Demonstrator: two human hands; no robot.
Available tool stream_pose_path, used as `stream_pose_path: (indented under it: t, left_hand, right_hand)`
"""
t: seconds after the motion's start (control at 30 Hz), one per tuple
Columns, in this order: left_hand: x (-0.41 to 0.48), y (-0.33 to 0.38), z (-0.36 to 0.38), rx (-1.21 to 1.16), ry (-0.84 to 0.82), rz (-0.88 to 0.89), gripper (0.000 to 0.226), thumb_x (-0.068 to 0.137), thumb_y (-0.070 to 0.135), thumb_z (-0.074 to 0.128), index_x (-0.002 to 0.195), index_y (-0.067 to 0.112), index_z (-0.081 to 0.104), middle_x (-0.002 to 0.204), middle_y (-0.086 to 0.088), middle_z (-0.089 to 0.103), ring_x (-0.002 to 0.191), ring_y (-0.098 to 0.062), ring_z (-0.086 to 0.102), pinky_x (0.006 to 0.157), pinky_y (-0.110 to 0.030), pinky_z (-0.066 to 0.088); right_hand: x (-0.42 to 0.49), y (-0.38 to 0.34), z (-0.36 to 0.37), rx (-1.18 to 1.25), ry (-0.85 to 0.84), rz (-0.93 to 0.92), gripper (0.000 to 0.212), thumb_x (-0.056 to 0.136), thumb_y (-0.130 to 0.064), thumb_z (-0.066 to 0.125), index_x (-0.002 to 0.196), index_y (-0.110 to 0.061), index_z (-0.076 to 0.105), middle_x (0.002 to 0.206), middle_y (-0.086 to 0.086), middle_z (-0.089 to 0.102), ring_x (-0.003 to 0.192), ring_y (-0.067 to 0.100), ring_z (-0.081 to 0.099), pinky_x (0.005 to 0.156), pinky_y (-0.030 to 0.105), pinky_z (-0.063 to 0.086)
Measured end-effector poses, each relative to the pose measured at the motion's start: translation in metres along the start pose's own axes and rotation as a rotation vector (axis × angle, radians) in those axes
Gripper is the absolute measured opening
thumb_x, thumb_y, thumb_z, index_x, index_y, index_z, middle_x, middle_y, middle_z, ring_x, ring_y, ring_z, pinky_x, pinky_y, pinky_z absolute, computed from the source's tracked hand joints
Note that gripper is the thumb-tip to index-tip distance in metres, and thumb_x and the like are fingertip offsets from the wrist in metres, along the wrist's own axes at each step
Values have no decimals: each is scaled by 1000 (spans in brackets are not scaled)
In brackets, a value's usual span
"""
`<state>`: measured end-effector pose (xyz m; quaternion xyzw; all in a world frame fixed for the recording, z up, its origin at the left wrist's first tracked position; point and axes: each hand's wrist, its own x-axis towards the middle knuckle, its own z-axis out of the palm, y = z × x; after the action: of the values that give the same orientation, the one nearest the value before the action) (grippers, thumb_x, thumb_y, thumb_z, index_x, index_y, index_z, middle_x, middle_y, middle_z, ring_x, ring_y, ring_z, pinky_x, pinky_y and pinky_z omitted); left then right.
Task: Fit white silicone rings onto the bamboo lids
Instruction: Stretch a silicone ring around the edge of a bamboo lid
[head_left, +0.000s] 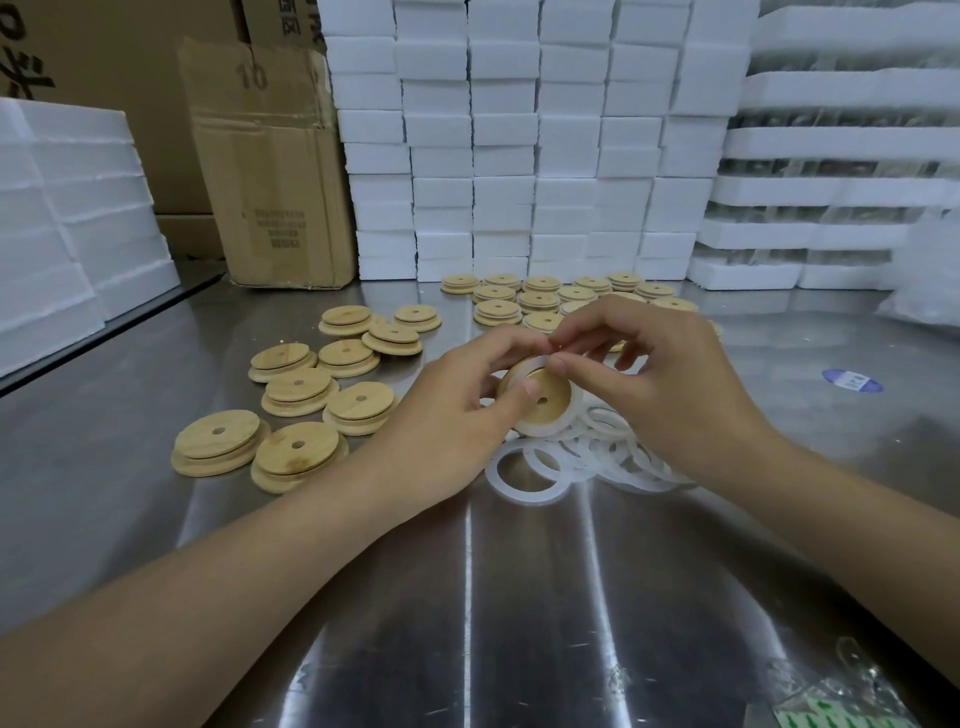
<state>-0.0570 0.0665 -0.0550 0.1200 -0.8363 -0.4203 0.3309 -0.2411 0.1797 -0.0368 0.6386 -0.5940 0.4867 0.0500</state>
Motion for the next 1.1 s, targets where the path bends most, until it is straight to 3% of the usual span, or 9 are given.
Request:
stream_pose_path:
  t: [0.17, 0.37, 0.57, 0.7, 0.83, 0.97, 1.1]
  left_hand:
    - [1, -2, -2, -12, 23, -8, 27, 111, 12, 55, 130, 27, 67, 129, 14, 72, 119, -17, 71, 103, -54, 57]
    - [2, -3, -3, -58, 10, -12, 25, 112, 10, 53, 127, 23, 67, 126, 17, 73, 111, -17, 73, 96, -36, 59]
    - [4, 0, -5, -141, 31, -114, 29, 111, 5, 51, 124, 27, 67, 122, 7, 78, 107, -37, 72, 95, -62, 59]
    - [4, 0, -4, -132, 28, -112, 29, 111, 5, 53, 128, 24, 67, 125, 8, 77, 102, -25, 77, 93, -55, 62]
    - [4, -1, -5, -93, 45, -116, 30, 109, 7, 58, 130, 26, 68, 128, 8, 76, 99, -21, 79, 92, -55, 63]
    - [8, 0, -11, -38, 42, -144, 34, 107, 10, 63, 137, 25, 68, 133, 1, 74, 100, -16, 80, 96, -49, 63]
    - [8, 1, -12, -23, 42, -152, 35, 105, 11, 67, 137, 24, 70, 129, 6, 76, 97, -13, 80, 94, -44, 65]
  right_hand:
    - [0, 5, -3, -10, -4, 27, 12, 89, -26, 84, 97, -30, 77, 89, -20, 76, 92, 8, 72, 73, 24, 49]
    - [2, 10, -5, -15, -23, 60, 10, 87, -28, 86, 94, -30, 79, 87, -17, 77, 90, 7, 72, 70, 16, 48]
    - [5, 16, -11, 51, -107, 104, 11, 84, -24, 88, 90, -29, 79, 84, -14, 77, 82, 5, 71, 67, 11, 46]
    - [6, 18, -13, 111, -139, 156, 11, 83, -25, 89, 89, -26, 80, 83, -8, 78, 79, 4, 72, 64, 15, 48]
    - [4, 17, -11, 142, -187, 192, 19, 80, -16, 91, 94, -21, 79, 83, -6, 79, 74, 1, 72, 66, 8, 47]
    - [5, 17, -13, 152, -227, 269, 25, 80, -20, 91, 99, -26, 76, 81, -4, 80, 73, 2, 70, 66, 11, 48]
    - [4, 11, -15, 100, -281, 290, 27, 81, -22, 90, 101, -31, 74, 82, -5, 81, 68, -2, 67, 62, 13, 49]
